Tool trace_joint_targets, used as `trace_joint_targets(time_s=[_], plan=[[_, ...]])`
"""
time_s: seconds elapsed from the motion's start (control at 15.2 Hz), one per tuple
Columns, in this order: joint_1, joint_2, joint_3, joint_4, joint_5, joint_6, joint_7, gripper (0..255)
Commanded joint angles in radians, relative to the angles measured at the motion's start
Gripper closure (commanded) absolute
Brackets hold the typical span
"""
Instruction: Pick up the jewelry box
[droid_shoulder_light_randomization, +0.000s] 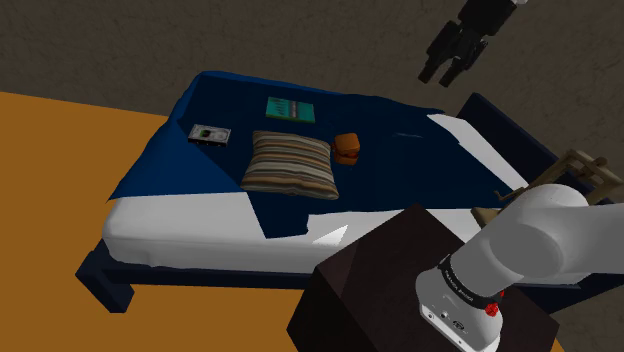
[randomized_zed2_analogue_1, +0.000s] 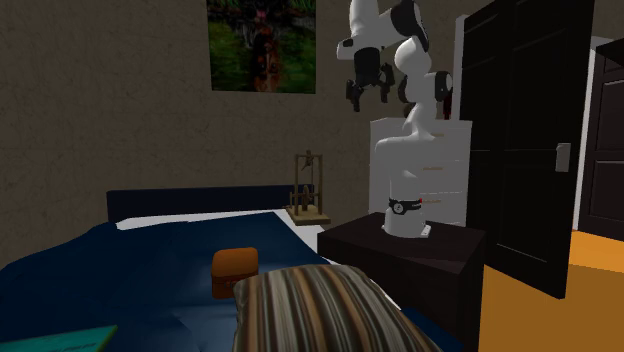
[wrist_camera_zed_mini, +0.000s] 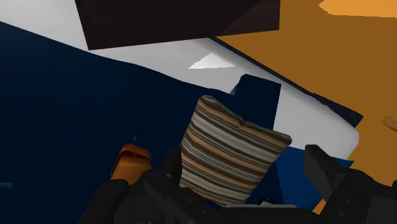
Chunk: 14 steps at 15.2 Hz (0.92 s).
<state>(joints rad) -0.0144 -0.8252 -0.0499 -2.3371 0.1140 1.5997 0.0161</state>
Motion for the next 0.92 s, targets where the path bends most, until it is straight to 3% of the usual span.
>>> trace_joint_targets(time_s=[0.0, 0.46, 0.86], plan=[[0.000, 0.000, 0.000, 0.000, 0.000, 0.000, 0.000, 0], [-0.029, 0.114, -0.166, -0.084, 0.053, 0.213, -0.111, 0], [-0.018, 0.271, -0.318, -0.104, 0.152, 0.378, -0.241, 0]])
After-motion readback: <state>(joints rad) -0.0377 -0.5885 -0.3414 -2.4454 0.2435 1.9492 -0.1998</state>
